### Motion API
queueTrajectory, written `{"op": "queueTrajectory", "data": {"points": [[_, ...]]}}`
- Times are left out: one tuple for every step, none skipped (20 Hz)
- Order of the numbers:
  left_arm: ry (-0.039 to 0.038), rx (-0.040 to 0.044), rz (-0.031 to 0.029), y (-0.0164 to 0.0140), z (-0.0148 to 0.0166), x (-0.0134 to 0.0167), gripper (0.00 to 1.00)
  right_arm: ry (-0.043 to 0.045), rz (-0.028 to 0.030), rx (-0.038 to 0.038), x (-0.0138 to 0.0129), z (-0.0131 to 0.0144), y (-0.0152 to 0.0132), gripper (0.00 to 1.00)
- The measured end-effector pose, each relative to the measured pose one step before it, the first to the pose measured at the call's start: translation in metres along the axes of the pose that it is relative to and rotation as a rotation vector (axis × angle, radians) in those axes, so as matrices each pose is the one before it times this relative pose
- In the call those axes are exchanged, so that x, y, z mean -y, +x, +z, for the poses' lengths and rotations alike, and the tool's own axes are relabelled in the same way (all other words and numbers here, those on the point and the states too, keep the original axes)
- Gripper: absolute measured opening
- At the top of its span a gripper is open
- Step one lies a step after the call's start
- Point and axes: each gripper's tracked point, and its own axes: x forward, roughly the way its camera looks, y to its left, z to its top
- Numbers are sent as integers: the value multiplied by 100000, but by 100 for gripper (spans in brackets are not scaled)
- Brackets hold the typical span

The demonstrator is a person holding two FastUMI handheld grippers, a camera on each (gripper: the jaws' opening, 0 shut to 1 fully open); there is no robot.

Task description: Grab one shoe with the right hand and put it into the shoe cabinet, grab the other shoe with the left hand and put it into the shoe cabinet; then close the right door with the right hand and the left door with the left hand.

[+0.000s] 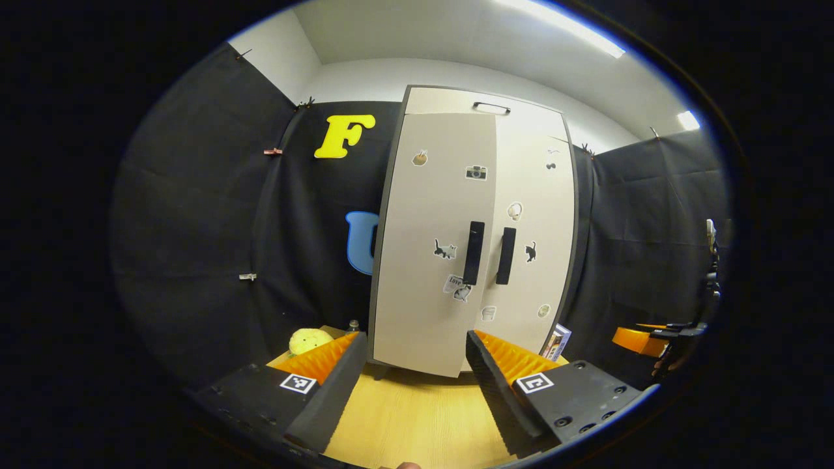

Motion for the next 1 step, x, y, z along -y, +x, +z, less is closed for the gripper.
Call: {"op": "queueTrajectory", "data": {"points": [[400,-392,-26,-519,-330,-88,95,543,-425,25,-140,-248,-605,98]]}}
